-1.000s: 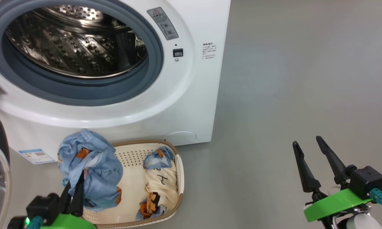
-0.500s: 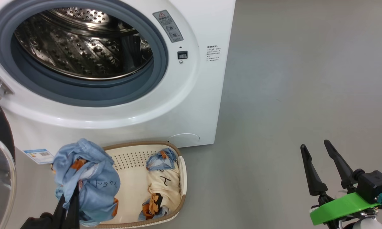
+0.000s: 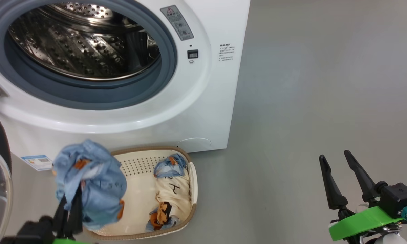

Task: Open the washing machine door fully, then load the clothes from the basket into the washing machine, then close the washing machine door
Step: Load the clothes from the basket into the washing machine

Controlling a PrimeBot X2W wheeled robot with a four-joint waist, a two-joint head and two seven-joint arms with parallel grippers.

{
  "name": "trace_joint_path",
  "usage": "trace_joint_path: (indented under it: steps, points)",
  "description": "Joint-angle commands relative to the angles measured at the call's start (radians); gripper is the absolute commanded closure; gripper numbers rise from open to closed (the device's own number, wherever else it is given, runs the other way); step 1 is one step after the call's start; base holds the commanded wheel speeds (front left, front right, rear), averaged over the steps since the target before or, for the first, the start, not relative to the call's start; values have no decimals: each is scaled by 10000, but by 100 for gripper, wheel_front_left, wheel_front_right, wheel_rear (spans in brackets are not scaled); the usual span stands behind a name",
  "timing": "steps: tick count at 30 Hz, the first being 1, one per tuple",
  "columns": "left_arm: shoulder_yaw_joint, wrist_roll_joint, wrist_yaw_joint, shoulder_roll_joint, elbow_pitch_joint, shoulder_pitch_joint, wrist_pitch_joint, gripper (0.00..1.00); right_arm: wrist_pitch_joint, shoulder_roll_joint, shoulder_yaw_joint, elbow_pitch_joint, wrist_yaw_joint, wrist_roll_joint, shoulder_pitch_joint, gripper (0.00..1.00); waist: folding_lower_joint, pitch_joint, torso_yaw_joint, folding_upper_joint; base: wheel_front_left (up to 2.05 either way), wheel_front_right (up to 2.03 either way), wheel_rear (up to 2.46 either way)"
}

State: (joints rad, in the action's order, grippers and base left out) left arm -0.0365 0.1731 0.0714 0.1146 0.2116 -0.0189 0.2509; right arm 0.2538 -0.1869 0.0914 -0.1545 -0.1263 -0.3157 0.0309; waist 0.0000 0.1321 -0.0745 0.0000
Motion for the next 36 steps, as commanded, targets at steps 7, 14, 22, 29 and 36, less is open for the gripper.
trace_joint_path:
  steps: [7,14,22,29,36]
  points:
    - [-442,-152,169,397,1,-1874,108,100,80,110,266,309,-44,59,447,0,0,598,-282,0,0,0,0]
    - [-561,-215,207,832,788,-3715,109,100,80,335,321,344,-44,66,873,0,0,1355,-579,0,0,0,0]
    - [-510,-397,220,1465,2474,-6293,109,100,80,631,401,402,-44,90,1434,0,0,2322,-985,0,0,0,0]
    - [-422,-549,128,1834,4108,-8296,109,100,80,845,511,445,-44,90,1875,0,0,3012,-1300,0,0,0,0]
    - [-285,-741,-15,2141,5804,-10308,109,100,80,1055,878,423,-44,83,2377,0,0,3734,-1660,0,0,0,0]
